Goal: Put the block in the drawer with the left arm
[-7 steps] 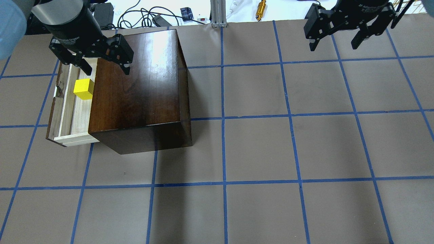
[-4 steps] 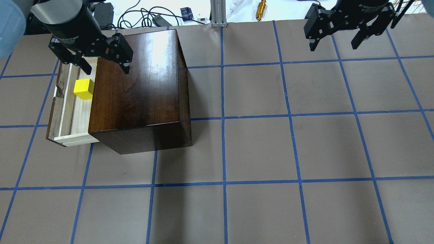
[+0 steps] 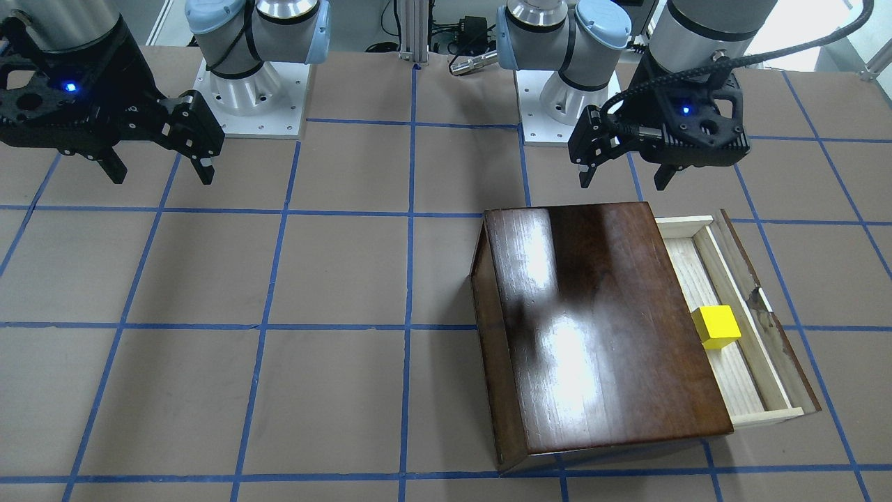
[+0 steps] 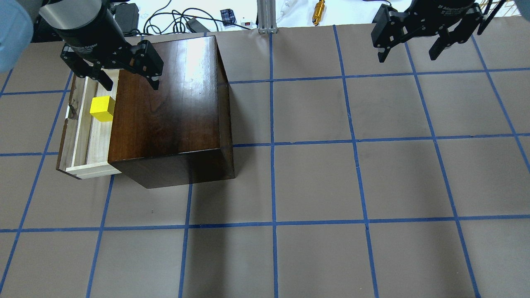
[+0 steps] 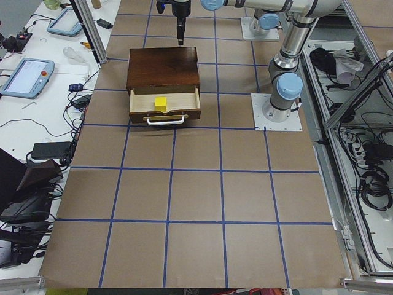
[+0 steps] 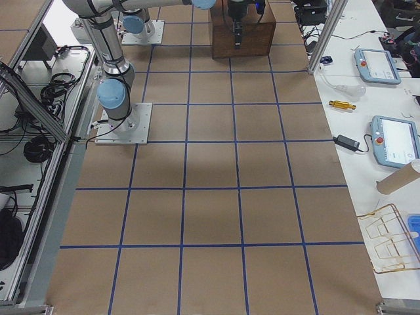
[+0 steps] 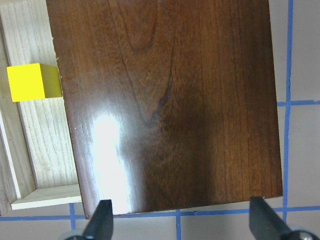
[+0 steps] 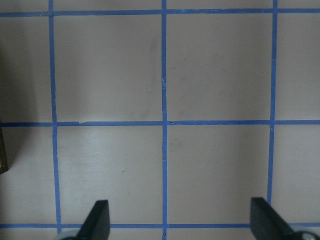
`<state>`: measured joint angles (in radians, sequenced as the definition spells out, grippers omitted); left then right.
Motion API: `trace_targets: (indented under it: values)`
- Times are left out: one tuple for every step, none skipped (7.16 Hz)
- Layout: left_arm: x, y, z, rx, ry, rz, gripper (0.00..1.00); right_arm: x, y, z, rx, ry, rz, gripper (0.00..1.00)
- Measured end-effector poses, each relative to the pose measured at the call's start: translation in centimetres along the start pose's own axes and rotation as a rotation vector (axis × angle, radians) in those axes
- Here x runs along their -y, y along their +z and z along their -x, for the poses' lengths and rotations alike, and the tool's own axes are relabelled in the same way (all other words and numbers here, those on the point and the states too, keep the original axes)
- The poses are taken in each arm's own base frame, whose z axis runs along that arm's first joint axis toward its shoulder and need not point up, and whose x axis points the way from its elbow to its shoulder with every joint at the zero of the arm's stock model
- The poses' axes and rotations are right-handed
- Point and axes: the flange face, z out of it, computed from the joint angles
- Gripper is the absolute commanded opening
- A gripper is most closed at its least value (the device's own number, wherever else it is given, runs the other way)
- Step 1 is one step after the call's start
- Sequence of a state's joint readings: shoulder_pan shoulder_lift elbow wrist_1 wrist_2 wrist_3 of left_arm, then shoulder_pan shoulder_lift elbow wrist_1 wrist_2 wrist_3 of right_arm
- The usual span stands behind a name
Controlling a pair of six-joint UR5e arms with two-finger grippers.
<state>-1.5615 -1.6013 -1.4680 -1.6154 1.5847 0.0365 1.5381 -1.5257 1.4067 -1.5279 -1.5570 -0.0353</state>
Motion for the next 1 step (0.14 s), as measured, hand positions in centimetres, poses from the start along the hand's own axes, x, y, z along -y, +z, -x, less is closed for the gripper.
trace_targets:
  values:
    - [0.01, 0.01, 0.00, 0.000, 0.000, 0.000, 0.95, 0.00, 0.00, 0.01, 0.000, 0.000, 0.000, 1.00]
